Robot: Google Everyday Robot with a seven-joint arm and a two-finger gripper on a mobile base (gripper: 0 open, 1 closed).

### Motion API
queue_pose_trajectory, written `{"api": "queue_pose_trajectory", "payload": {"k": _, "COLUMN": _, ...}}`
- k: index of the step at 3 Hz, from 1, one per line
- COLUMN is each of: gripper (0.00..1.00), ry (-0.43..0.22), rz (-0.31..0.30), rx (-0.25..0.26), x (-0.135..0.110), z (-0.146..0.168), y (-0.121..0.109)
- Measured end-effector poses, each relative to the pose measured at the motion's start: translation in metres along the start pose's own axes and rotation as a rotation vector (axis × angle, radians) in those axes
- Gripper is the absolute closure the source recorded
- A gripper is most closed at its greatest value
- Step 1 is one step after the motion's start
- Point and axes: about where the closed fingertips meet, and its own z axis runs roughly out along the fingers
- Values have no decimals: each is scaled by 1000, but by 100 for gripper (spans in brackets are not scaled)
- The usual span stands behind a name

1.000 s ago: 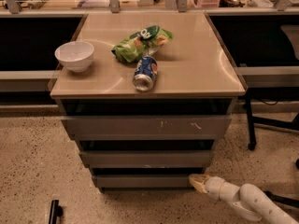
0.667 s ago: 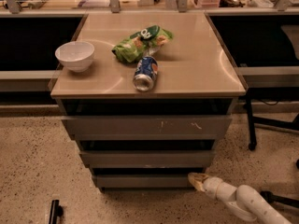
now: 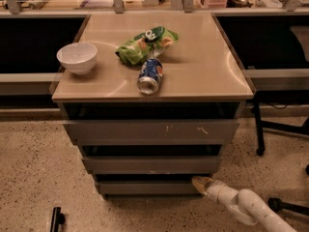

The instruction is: Open bottom drawer

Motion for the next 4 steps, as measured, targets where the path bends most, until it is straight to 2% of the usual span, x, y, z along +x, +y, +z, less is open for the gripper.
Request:
{"api": "queue_pose_trajectory", "payload": {"k": 2, "gripper": 100, "ry": 48, "rz": 23, "rx": 58, "x": 16, "z": 18, "y": -19}}
{"api": "queue_pose_trajectory", "payload": {"k": 4, "gripper": 100, "ry": 81, "rz": 84, "rx": 164, "x": 35, "z": 29, "y": -39}}
